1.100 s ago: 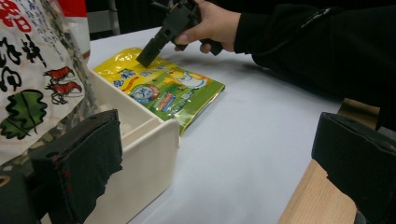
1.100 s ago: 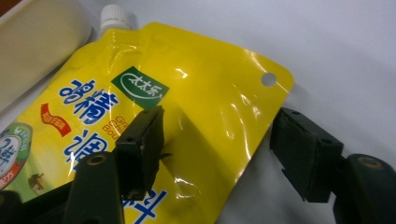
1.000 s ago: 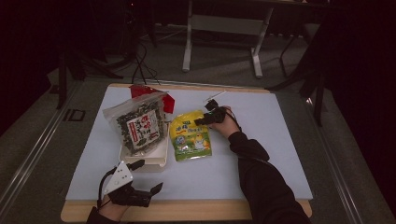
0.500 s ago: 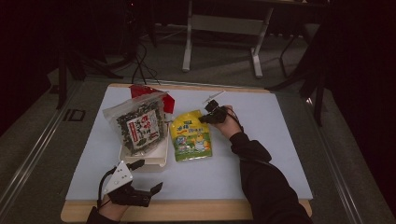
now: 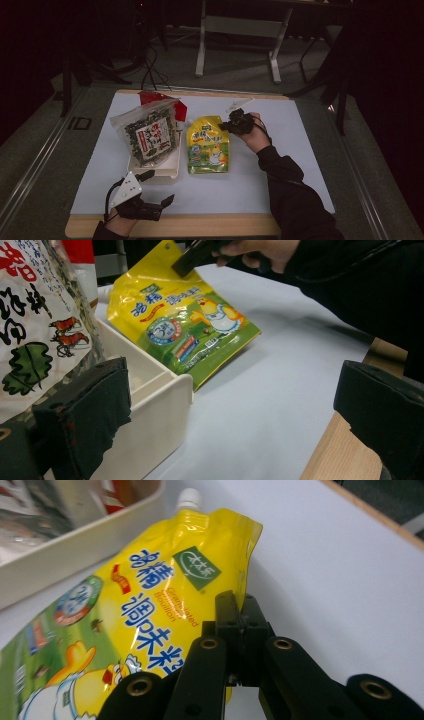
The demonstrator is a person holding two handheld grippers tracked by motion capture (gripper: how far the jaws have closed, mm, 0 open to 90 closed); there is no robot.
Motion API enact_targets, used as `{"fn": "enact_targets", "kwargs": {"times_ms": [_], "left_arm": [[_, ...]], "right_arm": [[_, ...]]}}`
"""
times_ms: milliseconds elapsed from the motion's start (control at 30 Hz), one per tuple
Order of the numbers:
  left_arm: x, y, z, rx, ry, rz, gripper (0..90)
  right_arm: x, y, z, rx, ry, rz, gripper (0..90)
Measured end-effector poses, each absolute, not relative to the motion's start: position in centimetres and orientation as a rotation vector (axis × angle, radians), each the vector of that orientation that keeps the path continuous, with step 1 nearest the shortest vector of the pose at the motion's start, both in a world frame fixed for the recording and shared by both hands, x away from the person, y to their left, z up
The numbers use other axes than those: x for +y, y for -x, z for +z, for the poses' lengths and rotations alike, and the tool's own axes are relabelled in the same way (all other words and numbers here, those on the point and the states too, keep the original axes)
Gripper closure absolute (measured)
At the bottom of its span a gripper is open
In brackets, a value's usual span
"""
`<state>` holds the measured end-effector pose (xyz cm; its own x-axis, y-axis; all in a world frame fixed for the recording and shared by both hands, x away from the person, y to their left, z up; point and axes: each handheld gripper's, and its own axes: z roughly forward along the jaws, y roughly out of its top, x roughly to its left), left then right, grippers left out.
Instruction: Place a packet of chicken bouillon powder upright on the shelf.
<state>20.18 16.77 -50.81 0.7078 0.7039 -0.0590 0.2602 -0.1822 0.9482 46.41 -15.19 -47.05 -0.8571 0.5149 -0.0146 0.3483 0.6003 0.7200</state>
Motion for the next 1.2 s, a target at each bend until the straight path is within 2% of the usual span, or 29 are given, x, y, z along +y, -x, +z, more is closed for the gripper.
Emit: {"fn": "enact_targets", "kwargs": {"times_ms": [400, 867, 1200], "left_arm": [[16.5, -20.2, -50.7, 0.759, -1.759, 0.476, 3.1], [16.3, -20.1, -50.6, 0.753, -1.757, 0.478, 3.0], [16.3, -20.1, -50.7, 0.755, -1.755, 0.48, 3.0]], "right_arm": [[-16.7, -40.9, -43.5, 2.51, -0.533, 1.254, 90.0], [-17.2, -35.7, -41.9, 2.465, -0.335, 1.34, 90.0], [-18.2, -33.2, -42.1, 2.496, -0.26, 1.384, 90.0]]}}
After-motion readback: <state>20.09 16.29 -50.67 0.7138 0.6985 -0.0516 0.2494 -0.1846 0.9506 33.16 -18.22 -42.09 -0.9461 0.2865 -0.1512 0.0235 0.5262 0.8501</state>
